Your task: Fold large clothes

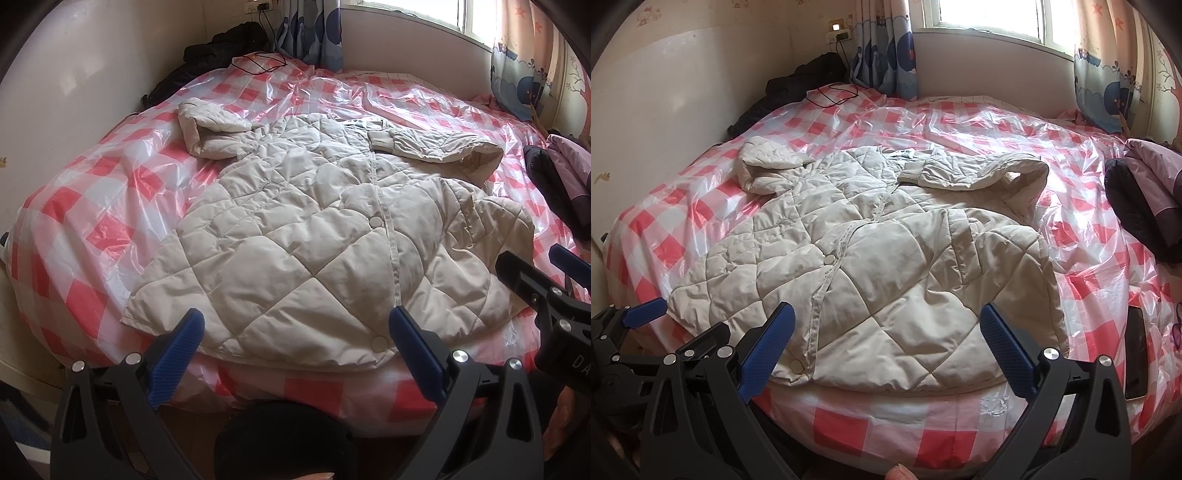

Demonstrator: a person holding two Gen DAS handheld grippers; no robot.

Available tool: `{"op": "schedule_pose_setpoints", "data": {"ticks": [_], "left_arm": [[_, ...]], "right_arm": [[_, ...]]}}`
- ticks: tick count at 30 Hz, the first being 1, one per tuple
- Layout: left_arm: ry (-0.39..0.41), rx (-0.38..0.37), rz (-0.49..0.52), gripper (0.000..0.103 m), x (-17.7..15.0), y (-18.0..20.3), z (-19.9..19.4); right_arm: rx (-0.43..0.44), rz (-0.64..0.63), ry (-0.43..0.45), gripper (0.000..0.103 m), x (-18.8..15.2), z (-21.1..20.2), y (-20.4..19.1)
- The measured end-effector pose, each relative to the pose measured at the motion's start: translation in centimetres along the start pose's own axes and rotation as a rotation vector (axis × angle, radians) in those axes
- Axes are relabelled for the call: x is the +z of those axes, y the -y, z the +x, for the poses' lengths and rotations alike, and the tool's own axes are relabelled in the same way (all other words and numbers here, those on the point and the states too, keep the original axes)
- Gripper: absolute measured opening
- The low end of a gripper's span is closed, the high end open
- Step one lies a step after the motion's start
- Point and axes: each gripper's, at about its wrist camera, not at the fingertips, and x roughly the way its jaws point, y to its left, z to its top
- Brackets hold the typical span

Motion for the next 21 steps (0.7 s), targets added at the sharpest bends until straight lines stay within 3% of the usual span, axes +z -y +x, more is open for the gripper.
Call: {"op": "schedule_pose_setpoints", "data": {"ticks": [21], "left_arm": [[-0.007,-0.001,0.000,0.096,-0.30,0.08,0.52]], "right_arm": [[0.001,0.000,-0.003,0.097,-0.06,0.28,-0.11]]}}
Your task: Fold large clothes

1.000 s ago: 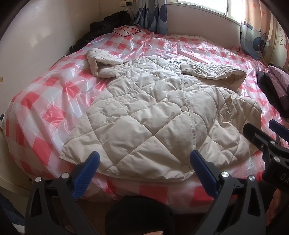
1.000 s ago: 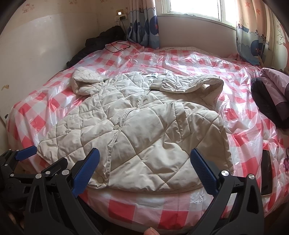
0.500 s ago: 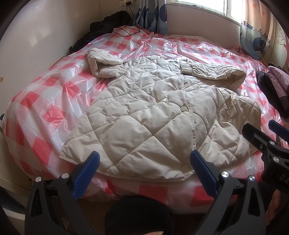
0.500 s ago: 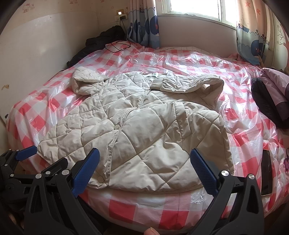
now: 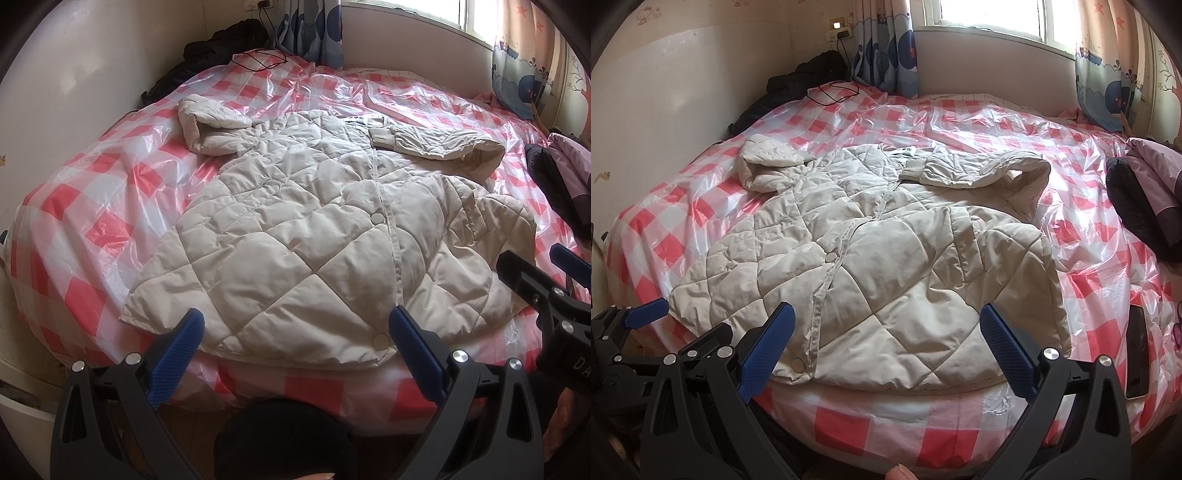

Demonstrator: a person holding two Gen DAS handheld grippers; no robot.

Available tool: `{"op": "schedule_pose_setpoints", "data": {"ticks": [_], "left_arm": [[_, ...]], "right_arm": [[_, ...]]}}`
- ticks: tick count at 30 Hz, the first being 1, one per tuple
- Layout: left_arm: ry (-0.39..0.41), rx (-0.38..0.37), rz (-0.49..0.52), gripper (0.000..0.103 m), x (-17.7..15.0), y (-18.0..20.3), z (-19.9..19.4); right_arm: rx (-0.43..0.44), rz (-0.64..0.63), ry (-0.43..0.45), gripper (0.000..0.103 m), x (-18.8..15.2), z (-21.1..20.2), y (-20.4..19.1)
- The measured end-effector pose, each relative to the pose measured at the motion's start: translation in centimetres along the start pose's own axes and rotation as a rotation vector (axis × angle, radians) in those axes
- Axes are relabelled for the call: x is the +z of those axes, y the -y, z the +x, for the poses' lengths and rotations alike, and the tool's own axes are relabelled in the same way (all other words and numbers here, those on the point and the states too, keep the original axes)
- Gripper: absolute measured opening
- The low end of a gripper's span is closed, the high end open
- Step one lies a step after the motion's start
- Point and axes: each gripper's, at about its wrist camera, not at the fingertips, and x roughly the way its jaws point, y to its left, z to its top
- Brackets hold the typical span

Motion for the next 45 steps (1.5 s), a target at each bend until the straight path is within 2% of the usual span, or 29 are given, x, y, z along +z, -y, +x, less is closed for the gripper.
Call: {"op": "schedule_pose_setpoints", "data": {"ticks": [35,45], "left_arm": [[-0.010,-0.002,0.002,0.096,0.0,0.3,0.1],[-0.011,-0.002,0.003,0.096,-0.1,0.4,0.1]], "right_arm": [[0.000,0.001,-0.005,0.097,0.3,-0.4,0.2],[0.000,0.003,-0.007,0.097,-0.3,0.6,0.0]]}}
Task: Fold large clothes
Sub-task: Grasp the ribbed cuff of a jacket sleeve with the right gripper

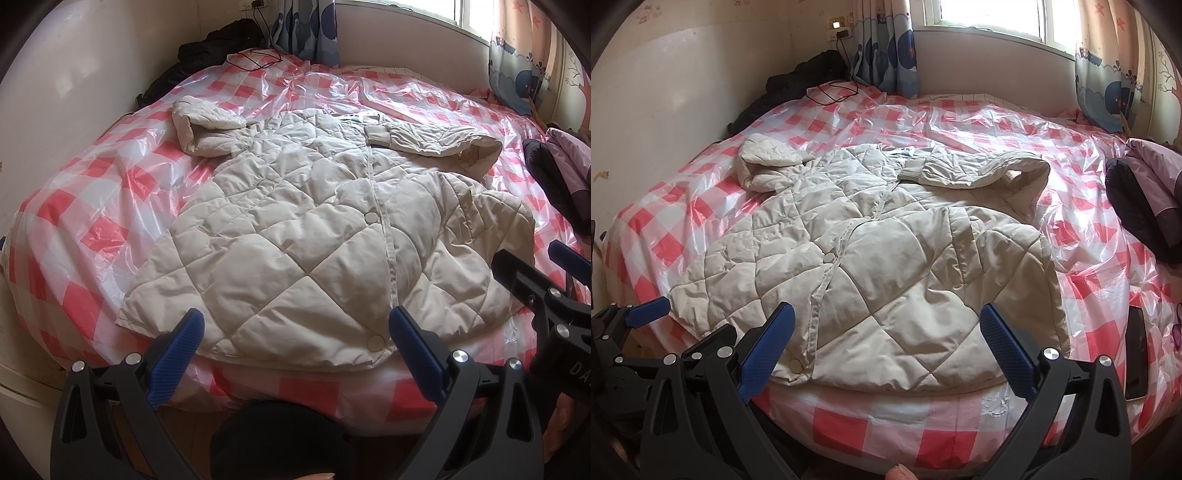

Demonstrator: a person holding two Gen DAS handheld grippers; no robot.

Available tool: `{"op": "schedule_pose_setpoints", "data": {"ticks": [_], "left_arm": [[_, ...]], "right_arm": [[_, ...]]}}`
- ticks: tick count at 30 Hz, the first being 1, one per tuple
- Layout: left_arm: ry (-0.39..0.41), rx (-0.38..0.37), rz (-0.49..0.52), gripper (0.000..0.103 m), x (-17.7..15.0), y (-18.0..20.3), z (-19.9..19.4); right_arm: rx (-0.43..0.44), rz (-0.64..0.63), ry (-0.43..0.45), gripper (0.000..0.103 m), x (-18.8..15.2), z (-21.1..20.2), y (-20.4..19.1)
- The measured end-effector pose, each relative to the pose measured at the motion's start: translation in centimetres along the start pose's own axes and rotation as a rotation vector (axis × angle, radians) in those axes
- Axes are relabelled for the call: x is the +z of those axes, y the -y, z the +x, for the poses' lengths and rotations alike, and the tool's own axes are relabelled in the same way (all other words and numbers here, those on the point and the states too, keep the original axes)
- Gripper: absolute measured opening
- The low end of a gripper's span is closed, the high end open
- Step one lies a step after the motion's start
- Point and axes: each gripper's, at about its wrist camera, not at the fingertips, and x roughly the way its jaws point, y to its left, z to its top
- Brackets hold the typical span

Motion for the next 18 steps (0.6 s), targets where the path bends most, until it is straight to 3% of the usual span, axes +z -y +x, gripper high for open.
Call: {"op": "schedule_pose_setpoints", "data": {"ticks": [8,14,18], "left_arm": [[0.002,-0.002,0.011,0.096,1.2,1.0,0.6],[0.020,-0.020,0.004,0.096,5.9,2.0,3.4],[0.024,-0.017,-0.003,0.096,10.4,2.8,6.9]], "right_arm": [[0.048,-0.010,-0.002,0.097,0.4,0.6,0.4],[-0.070,-0.137,0.121,0.097,7.8,0.4,4.5],[-0.151,-0.242,0.102,0.097,13.0,5.2,6.0]]}}
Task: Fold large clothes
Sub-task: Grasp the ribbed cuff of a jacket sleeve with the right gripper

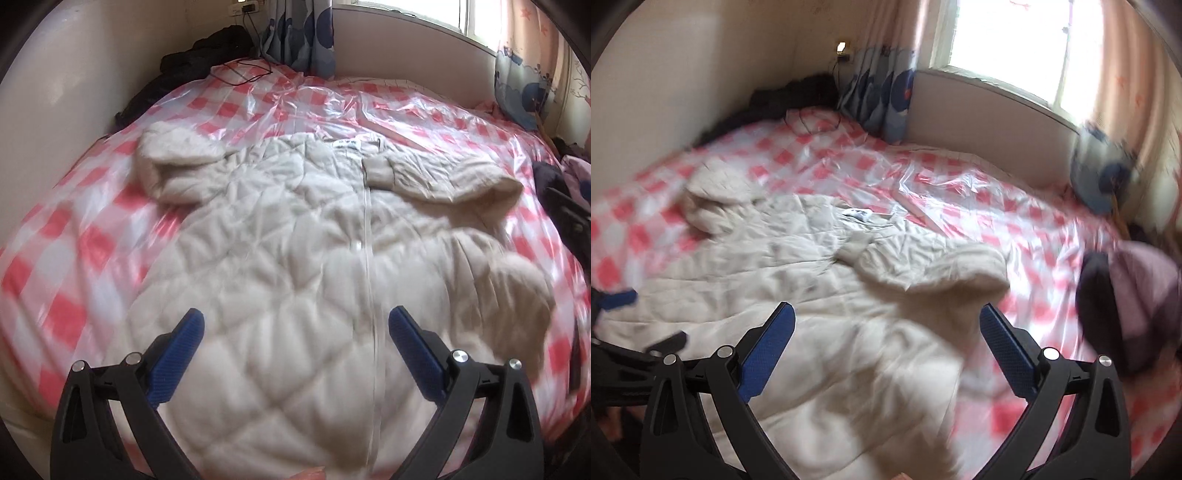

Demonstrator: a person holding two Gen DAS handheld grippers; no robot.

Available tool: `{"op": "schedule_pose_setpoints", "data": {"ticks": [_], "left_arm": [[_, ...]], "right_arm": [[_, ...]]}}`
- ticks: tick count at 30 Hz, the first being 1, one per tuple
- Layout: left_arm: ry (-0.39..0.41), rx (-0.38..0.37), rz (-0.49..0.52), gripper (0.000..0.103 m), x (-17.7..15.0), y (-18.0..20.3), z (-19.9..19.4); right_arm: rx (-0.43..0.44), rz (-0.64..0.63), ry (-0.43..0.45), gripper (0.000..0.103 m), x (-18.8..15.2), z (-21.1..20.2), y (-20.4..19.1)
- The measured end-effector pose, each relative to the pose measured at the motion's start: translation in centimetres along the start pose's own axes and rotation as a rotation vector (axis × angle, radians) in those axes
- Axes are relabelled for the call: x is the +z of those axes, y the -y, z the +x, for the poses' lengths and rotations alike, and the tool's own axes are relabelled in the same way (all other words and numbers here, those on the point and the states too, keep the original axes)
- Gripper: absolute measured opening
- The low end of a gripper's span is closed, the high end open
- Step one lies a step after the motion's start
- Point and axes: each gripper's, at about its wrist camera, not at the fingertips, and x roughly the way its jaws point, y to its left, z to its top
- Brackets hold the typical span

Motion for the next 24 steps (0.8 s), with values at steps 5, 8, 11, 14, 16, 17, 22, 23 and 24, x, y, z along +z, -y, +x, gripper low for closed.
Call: {"op": "schedule_pose_setpoints", "data": {"ticks": [5,8,11,14,16,17,22,23,24], "left_arm": [[-0.001,-0.010,-0.003,0.096,3.9,0.6,4.5],[-0.009,0.011,0.006,0.096,4.8,0.7,6.4],[-0.064,-0.025,-0.034,0.096,5.2,0.4,8.5],[-0.086,-0.032,-0.031,0.096,5.2,1.4,9.6],[-0.103,-0.034,0.018,0.096,4.6,2.6,10.0],[-0.108,-0.044,0.033,0.096,4.4,2.9,10.2],[-0.090,-0.125,0.041,0.096,4.3,3.9,9.9],[-0.092,-0.136,0.034,0.096,4.3,3.9,9.9],[-0.094,-0.141,0.031,0.096,4.3,4.0,10.0]], "right_arm": [[0.029,-0.254,-0.131,0.097,3.5,11.5,-3.1],[0.052,-0.386,-0.214,0.097,4.0,18.1,-6.0],[0.025,-0.503,-0.292,0.097,3.2,23.9,-7.8],[0.014,-0.424,-0.363,0.094,2.7,28.2,-6.1],[0.111,-0.256,-0.404,0.055,3.1,29.8,-2.9],[0.141,-0.178,-0.417,0.033,3.3,30.3,-1.0],[0.121,0.061,-0.234,0.023,5.7,25.4,8.6],[0.103,0.157,-0.165,0.022,6.1,23.0,12.7],[0.092,0.228,-0.124,0.023,6.2,21.5,15.6]]}}
